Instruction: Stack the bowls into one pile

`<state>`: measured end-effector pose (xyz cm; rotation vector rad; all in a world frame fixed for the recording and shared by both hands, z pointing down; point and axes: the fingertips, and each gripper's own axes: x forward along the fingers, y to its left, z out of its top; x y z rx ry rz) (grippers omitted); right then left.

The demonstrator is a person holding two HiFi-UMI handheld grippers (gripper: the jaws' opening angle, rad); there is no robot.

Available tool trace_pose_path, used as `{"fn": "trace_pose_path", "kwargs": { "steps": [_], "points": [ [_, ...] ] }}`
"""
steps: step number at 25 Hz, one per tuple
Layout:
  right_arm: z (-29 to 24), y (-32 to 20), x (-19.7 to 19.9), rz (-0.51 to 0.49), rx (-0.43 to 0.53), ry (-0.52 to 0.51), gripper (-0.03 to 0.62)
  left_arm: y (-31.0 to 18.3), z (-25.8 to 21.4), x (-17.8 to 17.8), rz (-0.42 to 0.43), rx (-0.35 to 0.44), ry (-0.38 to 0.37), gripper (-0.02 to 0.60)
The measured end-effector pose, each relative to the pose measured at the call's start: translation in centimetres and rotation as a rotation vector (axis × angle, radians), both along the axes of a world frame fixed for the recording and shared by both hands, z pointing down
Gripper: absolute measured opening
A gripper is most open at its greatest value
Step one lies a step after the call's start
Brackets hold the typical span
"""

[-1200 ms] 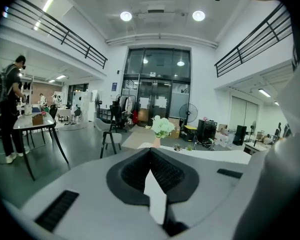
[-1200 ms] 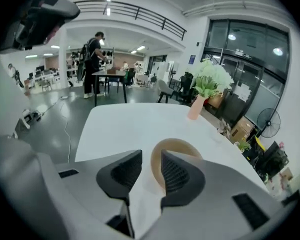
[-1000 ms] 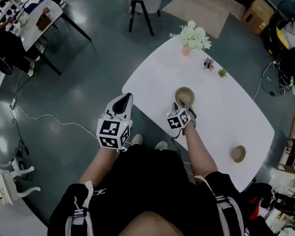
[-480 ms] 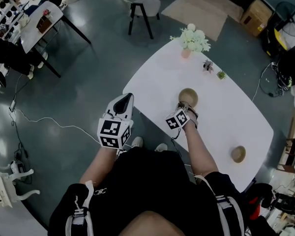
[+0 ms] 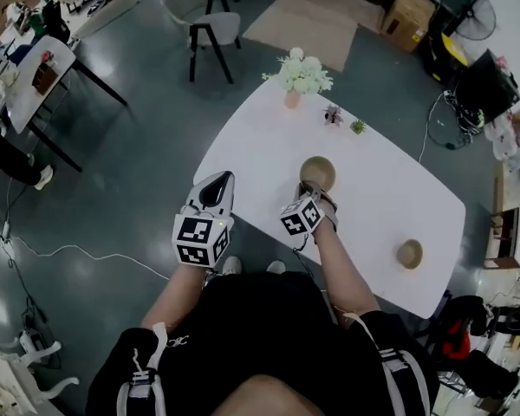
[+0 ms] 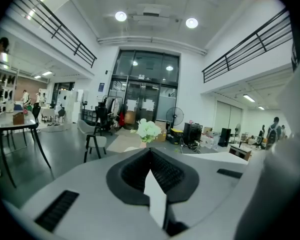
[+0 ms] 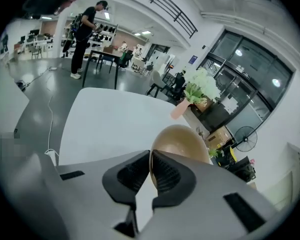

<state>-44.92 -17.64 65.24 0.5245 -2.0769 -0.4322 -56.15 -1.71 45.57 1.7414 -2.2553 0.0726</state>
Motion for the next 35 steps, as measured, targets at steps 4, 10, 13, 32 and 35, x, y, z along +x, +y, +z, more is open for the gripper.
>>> {"fn": "trace_pose_path", "kwargs": {
  "steps": [4,10,13,32,35],
  "points": [
    [-2.0,-0.8,1.8,0.061,0.021,-0.024,0.032,-2.1,0.1,1.3,0.083,0.010,0.007,0.014],
    [-3.0,-2.0,7.3,0.213,0.021,-0.042,0.032,-5.4,0.5,4.5,0.223,0.009,-0.003,0.013],
    [-3.4,-2.9,10.8,0.296,0.029,-0.039,0.032,-7.7,0.4,6.8,0.305,0.008,-0.002,0.014],
    [-4.3,-6.2,36.9,0.796,0.055,-0.016,0.034,-19.2,0.6,29.9,0.832,-0.023,-0.021,0.013],
    [-3.9,-6.8,40.5,0.854,0.048,-0.010,0.034,-20.7,0.9,33.0,0.883,-0.030,-0.022,0.013]
  ]
}}
